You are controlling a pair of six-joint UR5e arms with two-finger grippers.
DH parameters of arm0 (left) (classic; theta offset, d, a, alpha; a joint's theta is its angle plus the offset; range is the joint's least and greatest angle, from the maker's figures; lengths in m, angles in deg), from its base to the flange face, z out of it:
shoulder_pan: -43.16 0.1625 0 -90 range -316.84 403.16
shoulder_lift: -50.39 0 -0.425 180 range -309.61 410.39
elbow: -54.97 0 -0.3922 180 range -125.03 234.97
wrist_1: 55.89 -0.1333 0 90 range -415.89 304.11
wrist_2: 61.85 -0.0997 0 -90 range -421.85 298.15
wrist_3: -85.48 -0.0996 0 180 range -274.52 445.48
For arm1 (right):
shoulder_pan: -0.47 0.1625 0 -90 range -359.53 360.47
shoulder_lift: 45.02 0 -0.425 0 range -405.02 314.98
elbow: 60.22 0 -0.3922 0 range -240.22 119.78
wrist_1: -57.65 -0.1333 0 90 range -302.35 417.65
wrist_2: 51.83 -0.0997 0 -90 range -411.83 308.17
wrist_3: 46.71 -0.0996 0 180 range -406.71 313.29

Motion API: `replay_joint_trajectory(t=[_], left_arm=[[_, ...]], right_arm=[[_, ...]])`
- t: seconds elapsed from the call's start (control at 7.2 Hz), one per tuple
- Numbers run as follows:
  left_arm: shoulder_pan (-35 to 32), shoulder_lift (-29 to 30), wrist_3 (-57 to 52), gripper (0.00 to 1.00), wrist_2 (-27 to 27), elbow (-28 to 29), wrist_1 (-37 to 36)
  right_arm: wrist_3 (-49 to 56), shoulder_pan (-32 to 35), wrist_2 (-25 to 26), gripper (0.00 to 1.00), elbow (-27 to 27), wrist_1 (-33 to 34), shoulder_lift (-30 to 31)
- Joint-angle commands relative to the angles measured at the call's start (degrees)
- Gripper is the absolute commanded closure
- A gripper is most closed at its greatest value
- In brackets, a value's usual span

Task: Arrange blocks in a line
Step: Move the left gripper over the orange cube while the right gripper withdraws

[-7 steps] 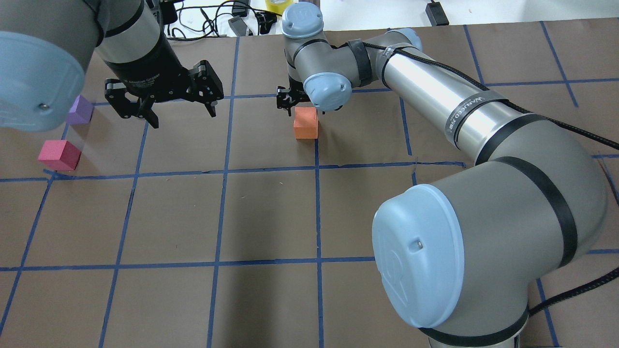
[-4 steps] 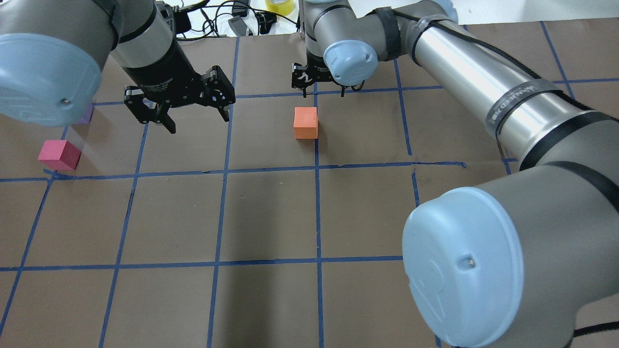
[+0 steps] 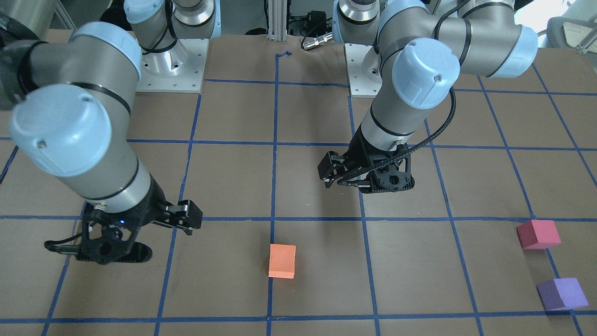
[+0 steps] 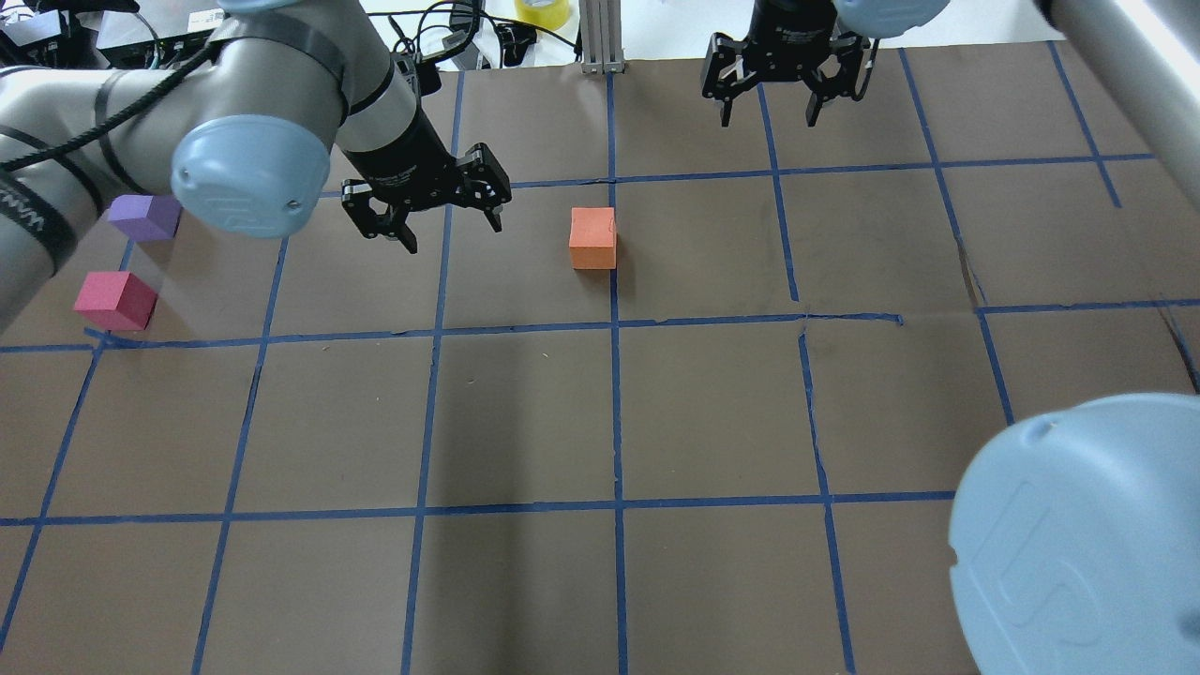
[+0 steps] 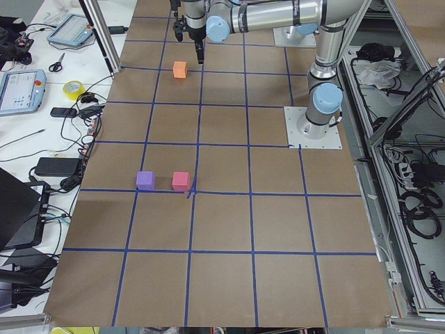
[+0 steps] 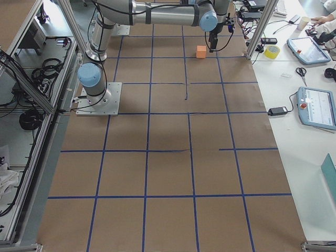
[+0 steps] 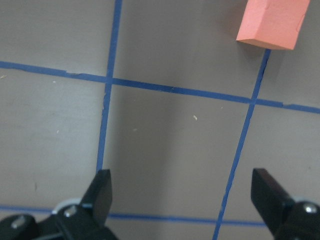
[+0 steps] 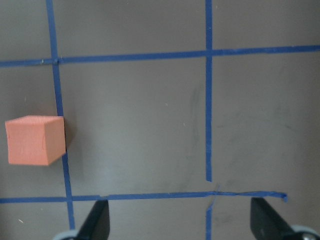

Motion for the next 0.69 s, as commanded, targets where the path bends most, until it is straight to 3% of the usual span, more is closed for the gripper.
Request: replay_joint_trajectory(t=[0.0,0.14,0.28,0.42,0.56], left_arm=[[-3.64,7.36,3.38,0.00,2.19,5.35,-2.68],[-6.09,11.05,5.49,0.00,2.12,9.13,-2.68],[-8.82,15.00,6.64,0.00,1.16,12.38,-3.29],[-9.71,17.92,6.13,0.00,-2.85,14.33,-3.30],[-9.72,20.82,6.04,0.00,-3.59,15.83,-3.56]], right_arm=[[8.44,-3.99,-0.31,0.00,-2.00,-5.04,9.38],[8.46,-4.44,-0.05,0.00,-6.63,-12.11,12.82],[8.46,-4.27,-0.57,0.00,-11.46,-11.66,15.55],[8.98,-4.01,-0.49,0.00,-14.73,-5.74,17.76],[12.55,-4.53,-0.06,0.00,-16.16,-4.55,18.82]])
